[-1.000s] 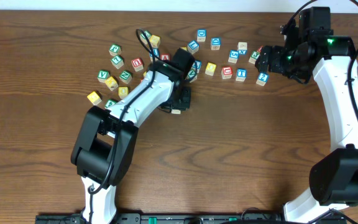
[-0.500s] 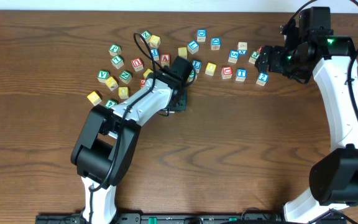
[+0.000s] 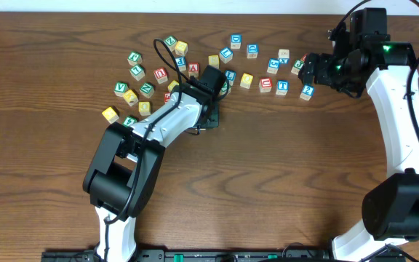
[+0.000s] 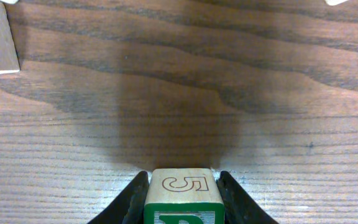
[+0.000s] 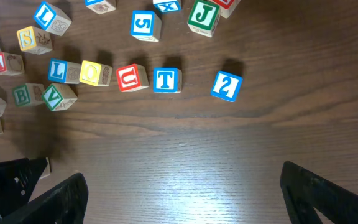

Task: Spell out ROBOT
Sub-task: 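Lower the green R block onto the table and hold it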

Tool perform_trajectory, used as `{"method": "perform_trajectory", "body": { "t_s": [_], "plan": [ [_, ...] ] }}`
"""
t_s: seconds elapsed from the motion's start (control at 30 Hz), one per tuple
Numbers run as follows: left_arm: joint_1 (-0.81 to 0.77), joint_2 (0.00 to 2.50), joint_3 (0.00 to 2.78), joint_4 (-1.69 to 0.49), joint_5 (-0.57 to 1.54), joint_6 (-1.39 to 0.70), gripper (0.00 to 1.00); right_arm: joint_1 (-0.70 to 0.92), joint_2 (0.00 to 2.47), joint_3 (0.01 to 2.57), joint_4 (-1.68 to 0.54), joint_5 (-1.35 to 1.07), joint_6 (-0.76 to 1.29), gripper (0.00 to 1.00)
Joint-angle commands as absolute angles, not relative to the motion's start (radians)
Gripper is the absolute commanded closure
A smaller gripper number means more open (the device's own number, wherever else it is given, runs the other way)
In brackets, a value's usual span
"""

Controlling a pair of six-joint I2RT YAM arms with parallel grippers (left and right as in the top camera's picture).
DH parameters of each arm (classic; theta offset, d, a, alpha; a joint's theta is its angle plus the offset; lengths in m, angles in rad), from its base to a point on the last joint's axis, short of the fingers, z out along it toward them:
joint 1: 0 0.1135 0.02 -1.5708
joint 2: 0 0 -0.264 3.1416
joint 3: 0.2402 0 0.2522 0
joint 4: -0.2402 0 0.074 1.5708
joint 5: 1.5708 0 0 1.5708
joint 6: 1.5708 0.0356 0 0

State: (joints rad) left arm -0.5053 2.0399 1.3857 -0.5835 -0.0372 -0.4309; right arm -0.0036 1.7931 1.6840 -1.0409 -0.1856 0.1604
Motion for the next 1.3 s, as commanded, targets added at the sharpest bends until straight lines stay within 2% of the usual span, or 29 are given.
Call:
{"method": "perform_trajectory", "body": {
  "t_s": [0.0,1.27],
  "plan": [
    [-0.503,2.032,1.383,-0.574,-0.065,-0.439,0.70,-0.006,1.802,1.700,-1.040,-0.181,0.171,0.06],
    [-0.503,2.033,1.378,-0.559,-0.064,-0.402,0.69,-0.006,1.802,1.700,-1.042,-0.181,0.171,0.06]
  ]
}}
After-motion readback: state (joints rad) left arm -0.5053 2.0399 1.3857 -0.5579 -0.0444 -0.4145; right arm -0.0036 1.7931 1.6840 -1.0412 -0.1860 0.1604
